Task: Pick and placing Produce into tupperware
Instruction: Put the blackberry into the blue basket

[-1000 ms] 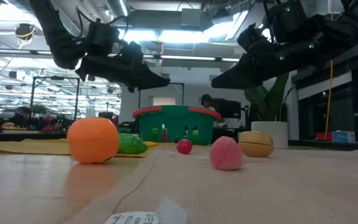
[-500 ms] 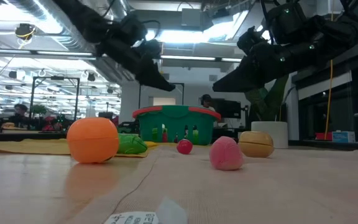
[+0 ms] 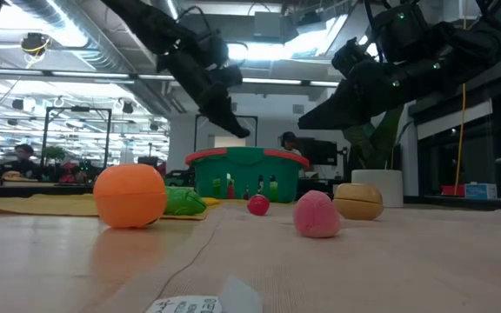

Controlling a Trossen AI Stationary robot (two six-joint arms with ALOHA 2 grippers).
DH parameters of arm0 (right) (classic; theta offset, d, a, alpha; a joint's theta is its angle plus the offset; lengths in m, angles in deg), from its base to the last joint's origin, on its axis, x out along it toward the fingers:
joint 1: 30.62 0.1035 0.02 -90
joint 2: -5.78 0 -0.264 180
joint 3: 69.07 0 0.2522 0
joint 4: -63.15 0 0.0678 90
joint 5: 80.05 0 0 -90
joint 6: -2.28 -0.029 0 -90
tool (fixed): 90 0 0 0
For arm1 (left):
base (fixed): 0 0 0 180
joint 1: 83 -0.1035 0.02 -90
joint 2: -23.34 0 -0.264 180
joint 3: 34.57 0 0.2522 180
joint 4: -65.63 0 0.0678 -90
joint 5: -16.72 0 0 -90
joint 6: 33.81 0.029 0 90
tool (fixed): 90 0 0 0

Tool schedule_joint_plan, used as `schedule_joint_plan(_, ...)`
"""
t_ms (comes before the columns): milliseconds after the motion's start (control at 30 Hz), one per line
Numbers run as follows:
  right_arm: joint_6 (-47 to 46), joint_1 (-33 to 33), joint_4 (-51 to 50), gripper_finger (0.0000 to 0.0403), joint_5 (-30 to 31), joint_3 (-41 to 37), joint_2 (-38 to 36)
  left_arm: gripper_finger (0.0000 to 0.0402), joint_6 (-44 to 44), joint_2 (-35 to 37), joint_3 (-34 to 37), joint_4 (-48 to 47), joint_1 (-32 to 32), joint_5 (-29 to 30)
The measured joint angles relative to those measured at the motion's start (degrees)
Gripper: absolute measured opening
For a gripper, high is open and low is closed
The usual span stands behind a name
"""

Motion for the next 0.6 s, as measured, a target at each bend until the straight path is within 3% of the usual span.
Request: schedule_joint_plan(600, 0.0, 0.0, -0.1, 0.0169, 0.0, 0.0, 0.0, 0.0074, 2.6, -9.8, -1.6, 0.6, -0.2, -0.3)
